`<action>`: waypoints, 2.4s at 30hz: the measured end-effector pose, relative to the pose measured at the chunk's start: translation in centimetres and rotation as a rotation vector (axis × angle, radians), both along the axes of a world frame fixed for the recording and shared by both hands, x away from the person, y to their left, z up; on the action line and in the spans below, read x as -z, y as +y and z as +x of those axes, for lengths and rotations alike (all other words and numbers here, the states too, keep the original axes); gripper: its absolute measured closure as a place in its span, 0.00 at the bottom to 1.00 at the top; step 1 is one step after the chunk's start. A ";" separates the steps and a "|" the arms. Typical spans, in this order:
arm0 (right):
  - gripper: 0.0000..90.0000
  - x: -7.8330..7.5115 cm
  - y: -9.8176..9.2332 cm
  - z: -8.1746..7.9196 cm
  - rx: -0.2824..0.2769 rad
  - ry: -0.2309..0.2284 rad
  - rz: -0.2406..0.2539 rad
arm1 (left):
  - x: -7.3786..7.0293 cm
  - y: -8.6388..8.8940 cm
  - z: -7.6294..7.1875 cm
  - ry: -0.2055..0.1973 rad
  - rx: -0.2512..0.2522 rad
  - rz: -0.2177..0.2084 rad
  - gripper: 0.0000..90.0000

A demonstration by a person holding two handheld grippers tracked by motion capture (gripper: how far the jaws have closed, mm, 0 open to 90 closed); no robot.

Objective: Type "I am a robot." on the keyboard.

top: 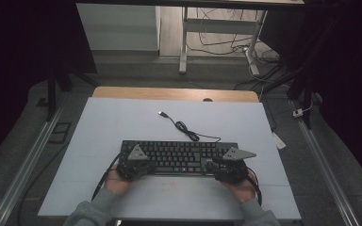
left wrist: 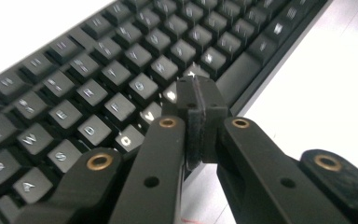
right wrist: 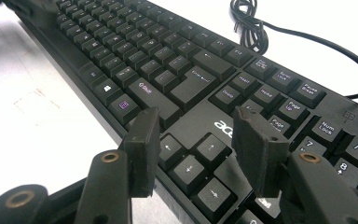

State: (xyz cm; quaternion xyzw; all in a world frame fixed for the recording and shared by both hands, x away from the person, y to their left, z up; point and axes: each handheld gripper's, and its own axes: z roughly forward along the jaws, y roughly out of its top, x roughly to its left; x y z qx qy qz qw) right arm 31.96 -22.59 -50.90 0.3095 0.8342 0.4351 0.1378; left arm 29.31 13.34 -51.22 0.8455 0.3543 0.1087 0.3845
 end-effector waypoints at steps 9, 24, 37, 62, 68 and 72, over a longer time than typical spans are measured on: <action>0.58 0.0 0.0 0.0 -0.002 0.001 -0.005 | -1.0 1.7 -0.2 -0.009 -0.035 -0.057 0.79; 0.58 0.0 0.0 0.0 -0.009 -0.001 -0.004 | -1.5 4.3 0.2 0.007 -0.126 -0.078 0.50; 0.58 0.1 0.0 0.0 -0.007 0.001 -0.005 | -1.4 4.4 0.4 0.002 -0.139 -0.063 0.46; 0.58 0.1 0.1 -0.1 -0.007 0.000 -0.010 | -1.7 3.1 2.5 -0.005 -0.133 -0.013 0.48; 0.58 0.1 0.0 0.0 -0.005 0.002 -0.012 | -0.9 2.7 3.5 0.009 -0.128 0.001 0.60; 0.58 0.1 0.1 0.0 -0.008 0.002 -0.014 | -0.6 2.5 3.9 0.011 -0.123 0.009 0.78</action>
